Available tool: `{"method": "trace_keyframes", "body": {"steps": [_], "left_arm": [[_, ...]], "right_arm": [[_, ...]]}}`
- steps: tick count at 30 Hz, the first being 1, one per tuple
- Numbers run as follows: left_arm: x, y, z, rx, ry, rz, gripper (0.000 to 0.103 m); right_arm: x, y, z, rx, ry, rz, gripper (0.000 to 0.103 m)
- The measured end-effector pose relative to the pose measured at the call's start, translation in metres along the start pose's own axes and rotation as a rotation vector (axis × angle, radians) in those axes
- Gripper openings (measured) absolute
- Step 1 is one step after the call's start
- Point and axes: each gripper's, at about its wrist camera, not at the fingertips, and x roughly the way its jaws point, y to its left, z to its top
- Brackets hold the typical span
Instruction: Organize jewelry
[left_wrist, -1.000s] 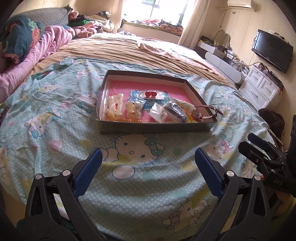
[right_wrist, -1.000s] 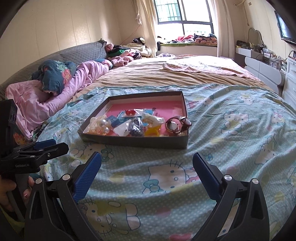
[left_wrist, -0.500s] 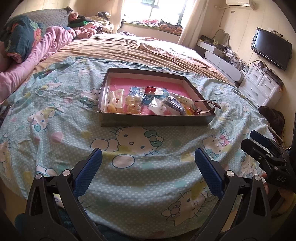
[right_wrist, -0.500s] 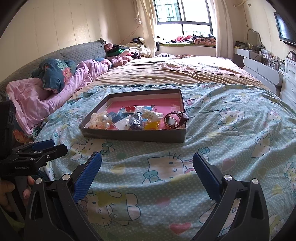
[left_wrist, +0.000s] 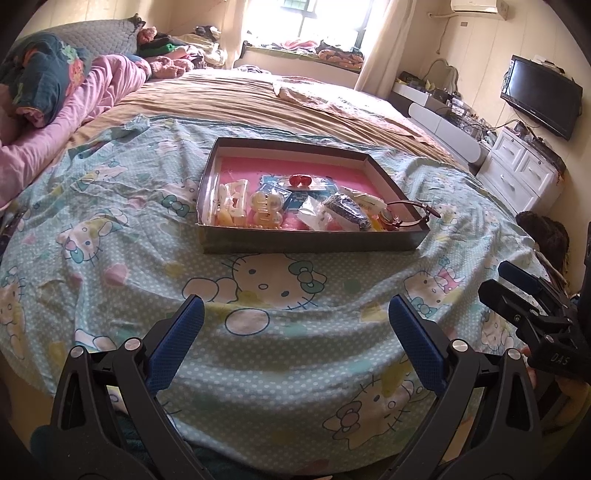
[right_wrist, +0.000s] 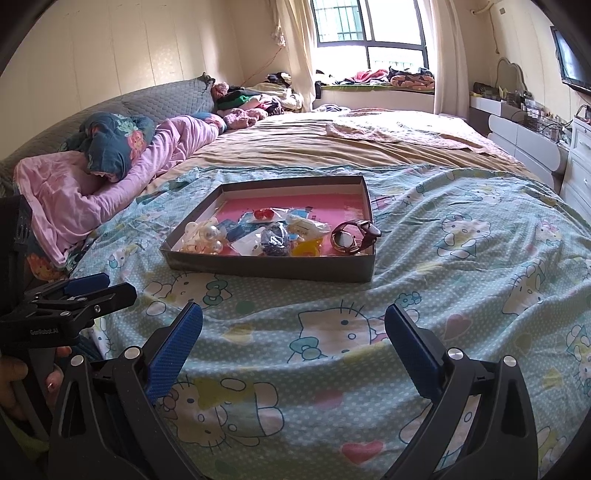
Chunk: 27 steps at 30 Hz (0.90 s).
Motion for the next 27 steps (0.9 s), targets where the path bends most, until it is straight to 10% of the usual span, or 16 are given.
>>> {"method": "trace_keyframes", "body": {"steps": [27], "left_arm": [[-0.0045, 0.0021, -0.0003, 0.001, -0.012, 0.016, 0.093]], "right_arm": [[-0.0017, -0.0002, 0.0008, 0.000, -0.003, 0.001, 0.098]]}}
